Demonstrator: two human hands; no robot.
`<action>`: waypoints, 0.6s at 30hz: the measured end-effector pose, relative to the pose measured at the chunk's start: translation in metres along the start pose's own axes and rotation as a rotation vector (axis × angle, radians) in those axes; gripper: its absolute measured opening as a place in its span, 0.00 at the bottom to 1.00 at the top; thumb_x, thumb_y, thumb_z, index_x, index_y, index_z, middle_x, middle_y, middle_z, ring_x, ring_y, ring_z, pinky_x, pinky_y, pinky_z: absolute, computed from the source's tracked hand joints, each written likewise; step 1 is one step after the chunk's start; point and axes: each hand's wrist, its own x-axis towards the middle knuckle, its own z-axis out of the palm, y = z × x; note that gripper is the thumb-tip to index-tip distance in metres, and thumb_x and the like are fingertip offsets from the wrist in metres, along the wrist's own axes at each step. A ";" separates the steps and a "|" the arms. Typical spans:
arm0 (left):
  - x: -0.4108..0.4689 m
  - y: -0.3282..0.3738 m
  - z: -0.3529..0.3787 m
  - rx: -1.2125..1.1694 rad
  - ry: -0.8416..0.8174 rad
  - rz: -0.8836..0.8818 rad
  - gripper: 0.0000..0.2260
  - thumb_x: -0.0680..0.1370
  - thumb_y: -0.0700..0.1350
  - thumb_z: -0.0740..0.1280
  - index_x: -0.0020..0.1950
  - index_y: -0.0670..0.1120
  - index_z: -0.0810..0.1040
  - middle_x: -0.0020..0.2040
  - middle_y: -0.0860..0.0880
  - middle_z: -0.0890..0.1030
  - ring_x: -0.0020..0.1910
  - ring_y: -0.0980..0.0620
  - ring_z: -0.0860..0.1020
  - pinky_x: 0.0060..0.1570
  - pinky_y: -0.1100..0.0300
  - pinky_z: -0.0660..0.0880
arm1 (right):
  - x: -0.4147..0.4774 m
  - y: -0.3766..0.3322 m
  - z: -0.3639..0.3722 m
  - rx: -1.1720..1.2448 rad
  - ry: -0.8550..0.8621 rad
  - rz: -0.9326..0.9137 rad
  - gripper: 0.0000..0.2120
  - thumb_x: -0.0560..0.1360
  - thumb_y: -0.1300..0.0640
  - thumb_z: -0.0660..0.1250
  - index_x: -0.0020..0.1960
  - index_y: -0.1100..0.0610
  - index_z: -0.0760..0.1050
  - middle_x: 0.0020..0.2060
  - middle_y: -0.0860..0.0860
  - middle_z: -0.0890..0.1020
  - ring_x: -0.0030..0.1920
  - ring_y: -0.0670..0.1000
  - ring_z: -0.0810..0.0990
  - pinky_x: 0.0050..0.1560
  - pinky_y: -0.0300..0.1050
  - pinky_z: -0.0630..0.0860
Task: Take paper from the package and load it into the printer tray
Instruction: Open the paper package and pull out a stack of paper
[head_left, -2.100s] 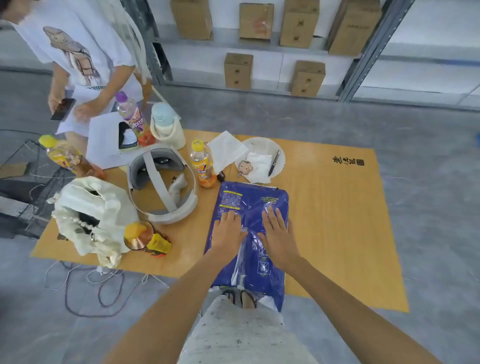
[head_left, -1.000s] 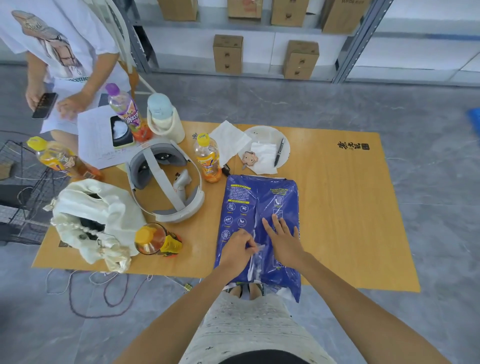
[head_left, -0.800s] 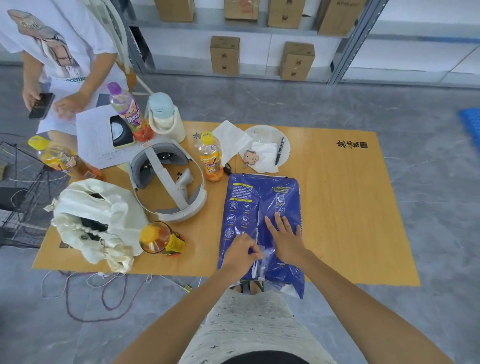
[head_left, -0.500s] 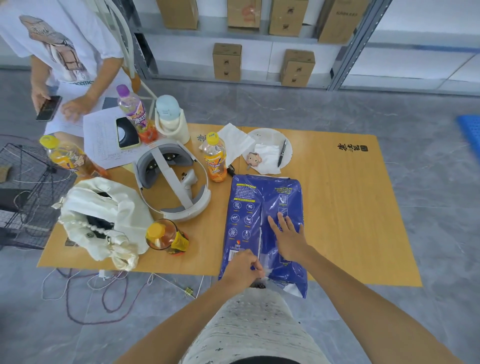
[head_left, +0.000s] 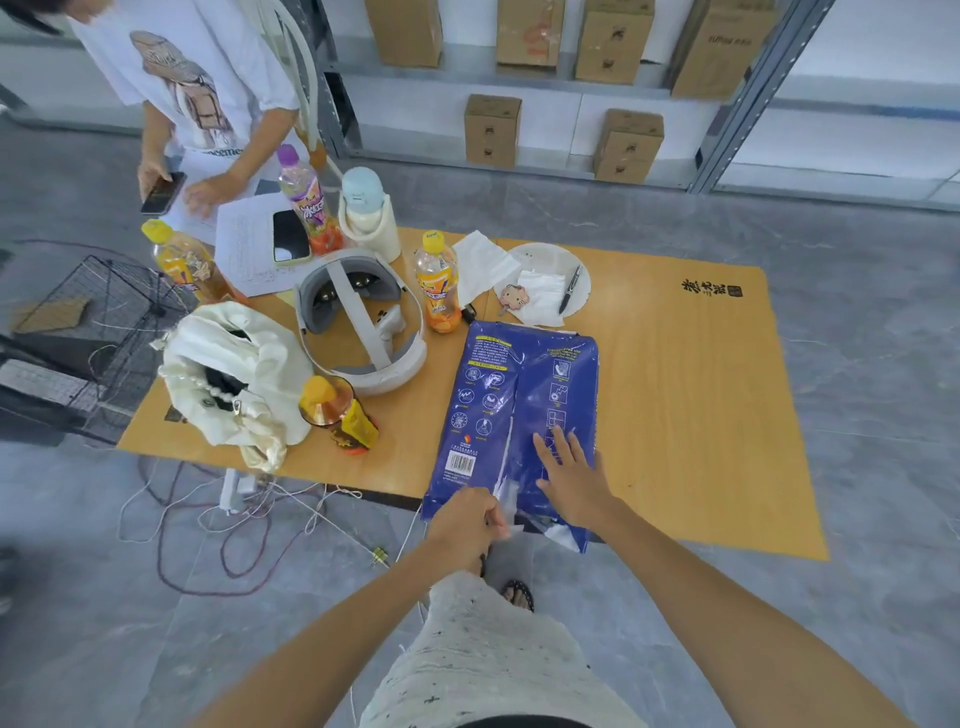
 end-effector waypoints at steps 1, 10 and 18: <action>-0.005 0.001 0.001 -0.010 0.006 -0.009 0.14 0.69 0.43 0.74 0.29 0.54 0.72 0.39 0.53 0.78 0.40 0.56 0.75 0.45 0.60 0.74 | -0.004 0.000 0.004 -0.002 0.009 -0.012 0.30 0.82 0.49 0.50 0.76 0.51 0.37 0.77 0.56 0.39 0.77 0.58 0.40 0.73 0.63 0.46; -0.050 -0.002 0.022 0.175 -0.125 0.001 0.05 0.72 0.45 0.72 0.42 0.44 0.81 0.52 0.50 0.81 0.54 0.52 0.77 0.56 0.60 0.72 | -0.031 -0.005 0.025 -0.016 0.073 -0.050 0.32 0.80 0.45 0.52 0.77 0.52 0.40 0.77 0.57 0.42 0.77 0.59 0.43 0.73 0.62 0.48; -0.067 -0.007 0.023 0.401 -0.251 0.120 0.07 0.73 0.44 0.71 0.49 0.45 0.82 0.58 0.49 0.77 0.60 0.52 0.73 0.57 0.59 0.71 | -0.037 -0.011 0.028 -0.049 0.087 -0.024 0.34 0.79 0.45 0.55 0.77 0.52 0.39 0.77 0.57 0.42 0.77 0.59 0.42 0.74 0.61 0.49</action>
